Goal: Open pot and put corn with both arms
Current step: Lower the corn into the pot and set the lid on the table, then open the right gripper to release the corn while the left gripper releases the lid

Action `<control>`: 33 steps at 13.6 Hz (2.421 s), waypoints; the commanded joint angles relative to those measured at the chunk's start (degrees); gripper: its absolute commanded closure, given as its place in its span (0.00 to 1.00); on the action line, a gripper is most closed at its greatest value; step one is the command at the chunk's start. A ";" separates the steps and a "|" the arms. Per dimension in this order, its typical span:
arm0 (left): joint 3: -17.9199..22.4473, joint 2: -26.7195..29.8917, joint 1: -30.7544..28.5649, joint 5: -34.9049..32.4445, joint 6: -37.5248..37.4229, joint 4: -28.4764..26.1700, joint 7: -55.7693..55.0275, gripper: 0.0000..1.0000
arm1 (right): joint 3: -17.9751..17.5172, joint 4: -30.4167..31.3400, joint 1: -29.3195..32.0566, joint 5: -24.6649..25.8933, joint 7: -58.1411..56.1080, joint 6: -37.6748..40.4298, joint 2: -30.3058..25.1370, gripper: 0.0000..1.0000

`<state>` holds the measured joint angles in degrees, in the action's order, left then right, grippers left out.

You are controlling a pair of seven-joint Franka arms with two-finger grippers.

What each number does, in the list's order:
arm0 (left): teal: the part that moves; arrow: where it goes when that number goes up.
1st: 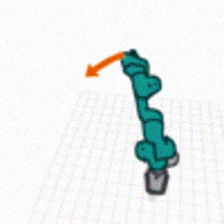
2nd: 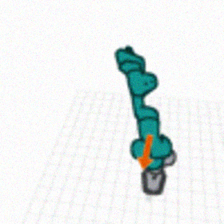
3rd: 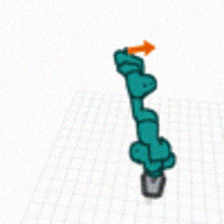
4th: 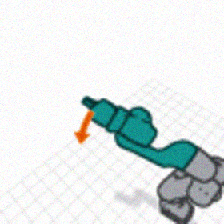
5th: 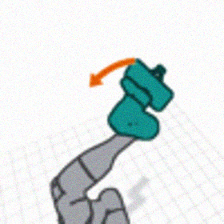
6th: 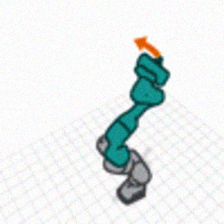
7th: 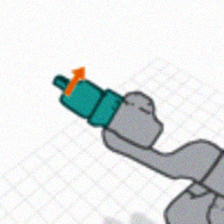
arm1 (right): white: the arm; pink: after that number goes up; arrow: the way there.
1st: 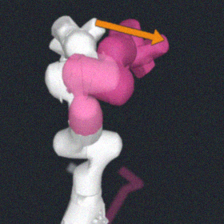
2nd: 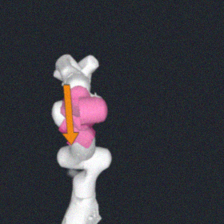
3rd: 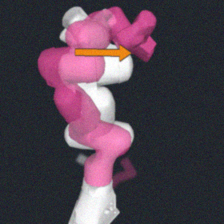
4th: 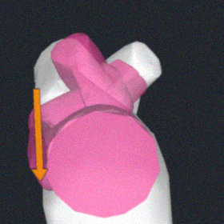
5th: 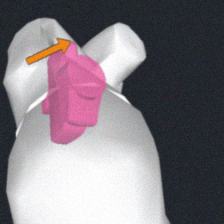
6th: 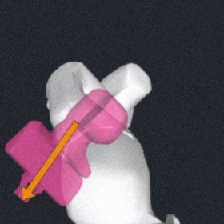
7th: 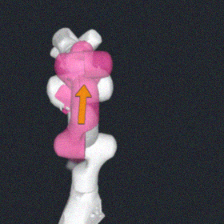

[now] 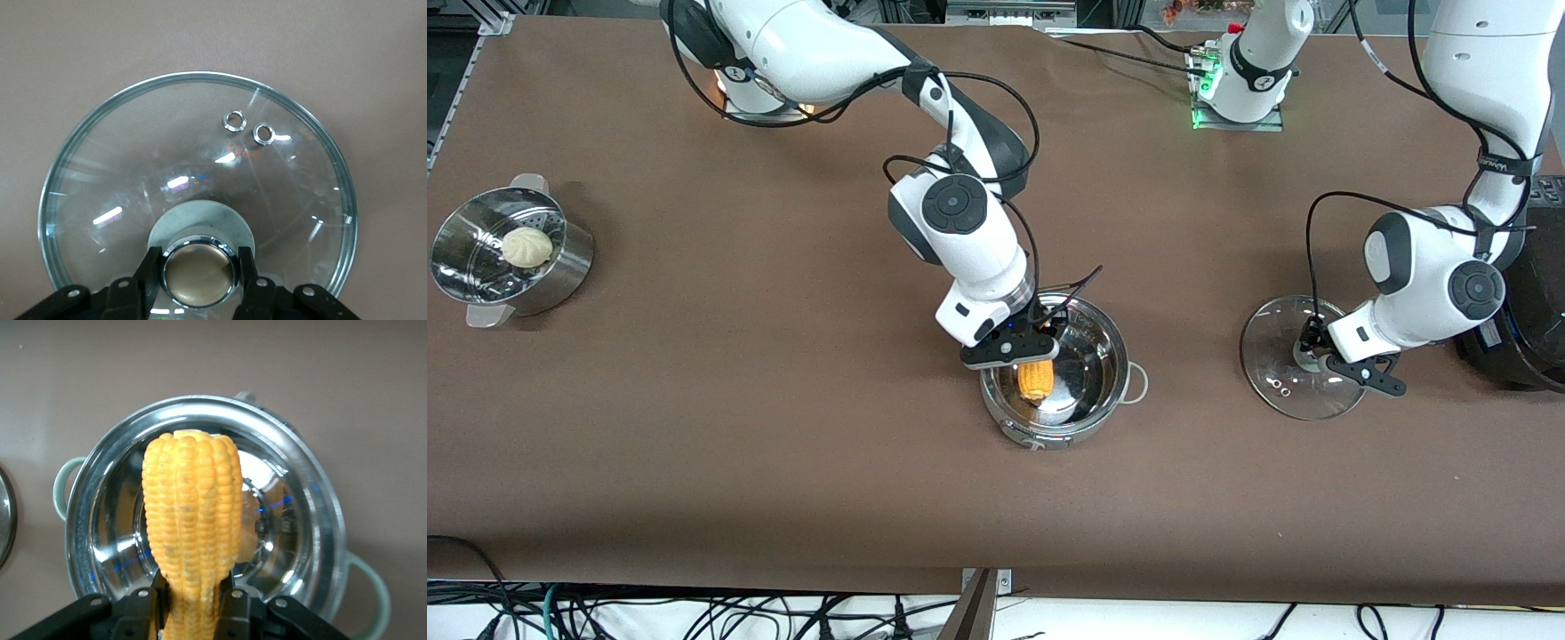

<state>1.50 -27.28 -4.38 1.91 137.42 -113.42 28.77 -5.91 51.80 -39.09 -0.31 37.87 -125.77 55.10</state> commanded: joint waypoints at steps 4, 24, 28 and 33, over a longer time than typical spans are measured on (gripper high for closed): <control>0.17 -0.94 0.33 1.43 0.22 0.75 2.17 0.80 | -0.33 -2.85 -1.25 0.67 -0.16 -2.97 2.73 1.00; -0.01 31.91 0.16 1.25 -10.57 -11.30 1.03 0.00 | 0.37 -2.76 -1.16 0.84 -0.60 -4.32 4.23 0.00; -0.01 35.80 0.16 0.55 -20.92 -5.08 0.50 0.00 | -0.24 -2.67 3.39 0.49 -5.60 7.53 -3.31 0.00; -0.62 34.40 0.94 -2.69 -40.35 10.47 -5.63 0.00 | 0.02 -2.41 10.24 0.31 -7.36 20.90 -10.53 0.00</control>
<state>1.41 9.25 -4.19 1.50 103.50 -109.68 26.73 -5.18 47.81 -31.07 -0.11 31.57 -108.44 47.33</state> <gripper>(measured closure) 0.000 0.000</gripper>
